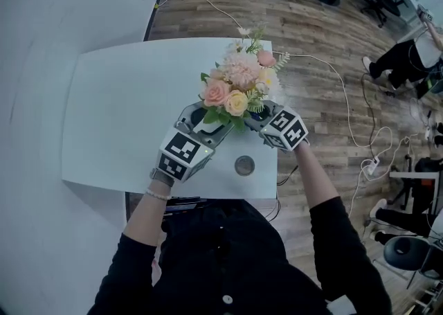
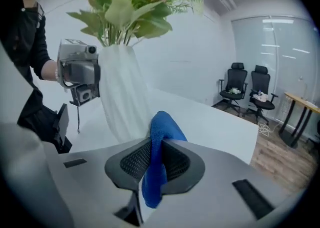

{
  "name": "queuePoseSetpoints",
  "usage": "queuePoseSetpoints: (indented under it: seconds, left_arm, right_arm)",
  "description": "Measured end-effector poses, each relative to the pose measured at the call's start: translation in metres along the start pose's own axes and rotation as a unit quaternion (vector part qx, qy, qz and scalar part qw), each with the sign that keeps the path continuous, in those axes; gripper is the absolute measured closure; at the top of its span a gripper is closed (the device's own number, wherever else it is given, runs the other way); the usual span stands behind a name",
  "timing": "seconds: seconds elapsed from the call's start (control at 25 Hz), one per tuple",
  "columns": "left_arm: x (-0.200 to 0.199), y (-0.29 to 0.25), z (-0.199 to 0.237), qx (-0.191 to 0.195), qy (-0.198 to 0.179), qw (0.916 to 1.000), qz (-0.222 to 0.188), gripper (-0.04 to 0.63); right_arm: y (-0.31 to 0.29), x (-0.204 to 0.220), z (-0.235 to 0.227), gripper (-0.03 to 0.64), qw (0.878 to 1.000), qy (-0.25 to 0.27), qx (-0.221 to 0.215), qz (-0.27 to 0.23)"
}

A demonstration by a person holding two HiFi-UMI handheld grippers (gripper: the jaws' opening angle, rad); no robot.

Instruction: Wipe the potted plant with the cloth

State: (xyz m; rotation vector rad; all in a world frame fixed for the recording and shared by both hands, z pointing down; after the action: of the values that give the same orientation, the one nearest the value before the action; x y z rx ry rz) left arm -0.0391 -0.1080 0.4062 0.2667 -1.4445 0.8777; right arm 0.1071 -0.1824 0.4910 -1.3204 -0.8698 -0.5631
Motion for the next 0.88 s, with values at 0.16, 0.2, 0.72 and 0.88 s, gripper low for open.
queuePoseSetpoints:
  seconds: [0.16,0.2,0.72,0.88]
  left_arm:
    - [-0.001,0.001,0.000,-0.004,0.008,1.0000,0.001,0.354]
    - [-0.001,0.000,0.000,-0.004,0.008,1.0000,0.000,0.353]
    - [0.001,0.000,0.002,0.000,0.011,0.9998,-0.016,0.354]
    - [0.002,0.000,0.004,0.003,0.011,0.9998,-0.018,0.353]
  right_arm:
    - [-0.005,0.017,0.016,0.543,0.998,-0.057,0.041,0.006]
    - [-0.005,0.021,0.019,0.543,0.996,-0.073,0.050,0.004]
    - [0.014,0.035,0.078,0.543,0.966,-0.232,0.102,-0.045]
    - [0.031,0.032,0.089,0.543,0.950,-0.274,0.135,-0.073]
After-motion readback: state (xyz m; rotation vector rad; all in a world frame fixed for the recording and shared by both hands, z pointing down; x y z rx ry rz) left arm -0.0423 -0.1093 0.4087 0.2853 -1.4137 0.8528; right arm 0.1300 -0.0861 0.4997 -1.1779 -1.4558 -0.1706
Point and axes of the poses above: the fingertips, and each gripper's own axes: y backward along the fingers, z to its left, x out of its underside, the point moved 8 cm from there along y, backward along the fingers, and after that the axes turned 8 degrees about y, right-handed, at the moved point
